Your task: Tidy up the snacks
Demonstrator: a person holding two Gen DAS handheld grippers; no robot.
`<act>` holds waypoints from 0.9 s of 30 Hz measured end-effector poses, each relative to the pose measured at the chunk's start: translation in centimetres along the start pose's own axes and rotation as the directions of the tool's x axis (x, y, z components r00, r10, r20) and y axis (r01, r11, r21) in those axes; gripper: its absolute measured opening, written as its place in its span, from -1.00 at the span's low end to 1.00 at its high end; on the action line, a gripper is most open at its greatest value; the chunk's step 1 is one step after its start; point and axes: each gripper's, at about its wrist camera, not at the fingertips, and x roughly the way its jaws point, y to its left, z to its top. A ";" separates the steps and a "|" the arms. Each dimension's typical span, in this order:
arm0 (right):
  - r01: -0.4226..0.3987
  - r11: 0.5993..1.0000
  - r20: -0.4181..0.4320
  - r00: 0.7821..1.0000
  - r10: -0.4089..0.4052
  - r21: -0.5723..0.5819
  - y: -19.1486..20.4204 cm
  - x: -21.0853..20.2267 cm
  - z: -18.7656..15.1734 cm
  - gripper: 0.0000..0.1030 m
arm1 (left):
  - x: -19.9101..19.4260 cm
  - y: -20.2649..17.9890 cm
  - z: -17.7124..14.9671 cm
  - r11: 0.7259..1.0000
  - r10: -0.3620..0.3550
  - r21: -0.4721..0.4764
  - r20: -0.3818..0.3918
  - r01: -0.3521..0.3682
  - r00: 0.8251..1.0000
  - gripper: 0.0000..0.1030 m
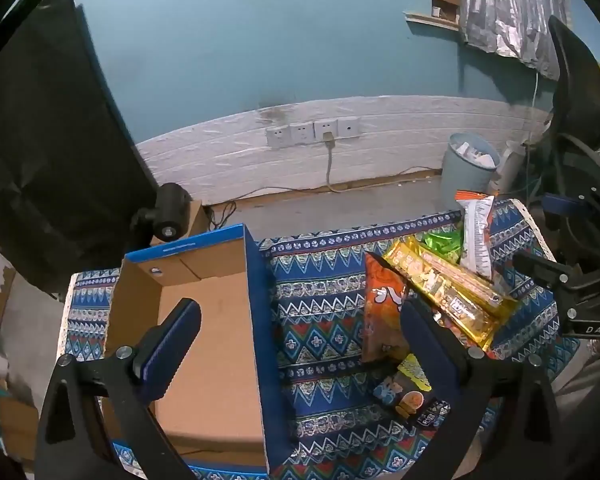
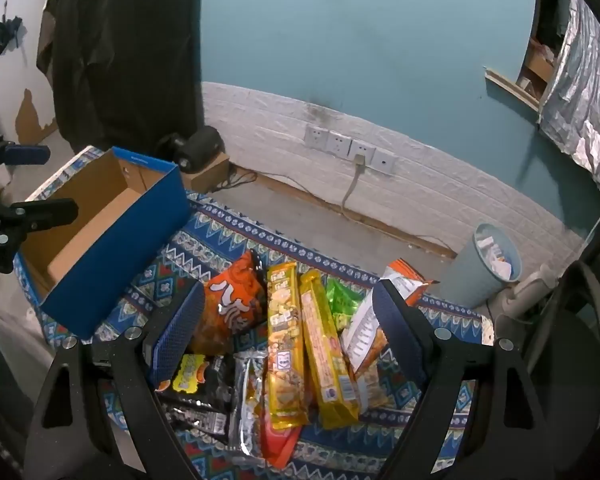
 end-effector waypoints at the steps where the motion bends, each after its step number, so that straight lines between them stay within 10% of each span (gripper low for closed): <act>1: 0.001 1.000 -0.001 1.000 -0.001 -0.002 0.0 0.0 0.0 0.64 | 0.0 -0.1 0.0 1.000 0.000 0.001 -0.001 0.000 1.000 0.97; 27: -0.012 1.000 -0.015 1.000 0.012 0.008 -0.2 0.1 -0.4 0.64 | 0.4 -0.6 -0.6 1.000 -0.005 0.010 -0.014 0.005 1.000 0.97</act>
